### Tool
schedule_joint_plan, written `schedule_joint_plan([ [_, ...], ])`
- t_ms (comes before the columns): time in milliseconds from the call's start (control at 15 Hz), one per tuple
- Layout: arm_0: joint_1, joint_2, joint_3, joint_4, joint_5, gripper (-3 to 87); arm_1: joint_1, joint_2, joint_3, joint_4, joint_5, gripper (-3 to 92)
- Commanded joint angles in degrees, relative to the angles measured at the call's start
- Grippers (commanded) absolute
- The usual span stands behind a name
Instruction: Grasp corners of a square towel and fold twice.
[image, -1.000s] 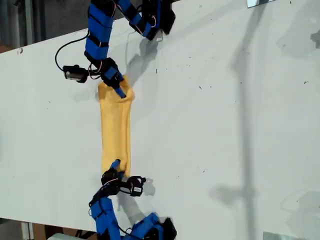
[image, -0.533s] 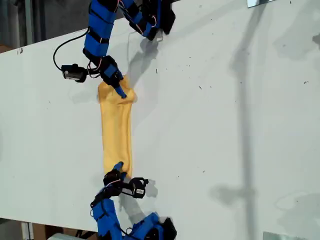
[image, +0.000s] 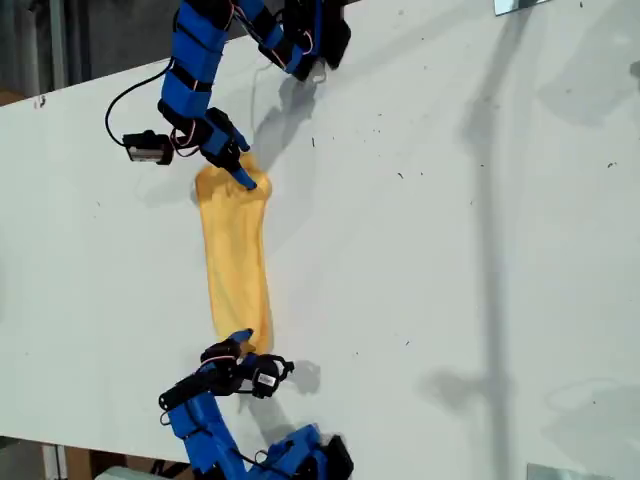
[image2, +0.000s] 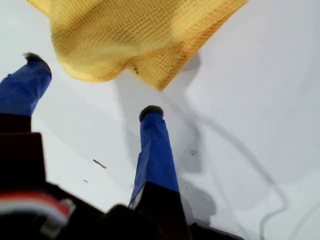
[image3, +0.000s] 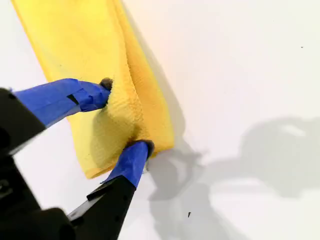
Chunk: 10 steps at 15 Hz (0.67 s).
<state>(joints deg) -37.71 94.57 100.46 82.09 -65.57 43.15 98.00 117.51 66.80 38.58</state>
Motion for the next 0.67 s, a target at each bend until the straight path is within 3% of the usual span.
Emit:
schedule_joint_plan([
  [0,-1.41,1.14,1.58,-3.60,0.18,19.3,-0.18,0.09,-3.25,-0.35,0.26,38.1],
  [67,-2.37,-4.31,-3.16,3.43,-0.26,19.2,-0.18,-0.44,-3.34,-0.53,0.18,38.5],
  [200,-5.45,2.64,4.48,-6.33,0.79,19.2,0.09,-1.41,-3.52,-1.05,0.18,38.4],
  [267,-5.71,-8.17,-5.98,5.63,-0.26,19.2,0.09,-1.67,-3.87,-1.05,0.09,38.3],
  [333,-6.50,5.54,2.99,-2.46,-0.88,19.2,0.26,-1.67,-3.69,-1.14,0.09,38.2],
  [400,-5.27,14.24,10.63,-15.03,3.69,19.7,0.35,-1.67,-3.43,-1.67,0.09,38.0],
  [467,-5.27,-3.25,-3.43,-2.72,7.03,19.2,0.35,-2.20,-3.96,-1.76,0.09,38.0],
  [533,-6.86,-3.34,-6.42,1.67,6.77,19.1,0.35,-2.29,-4.22,-1.58,0.09,38.0],
  [600,-7.03,17.14,10.81,-16.17,5.80,19.8,0.26,-1.85,-4.04,-1.58,0.09,38.0],
])
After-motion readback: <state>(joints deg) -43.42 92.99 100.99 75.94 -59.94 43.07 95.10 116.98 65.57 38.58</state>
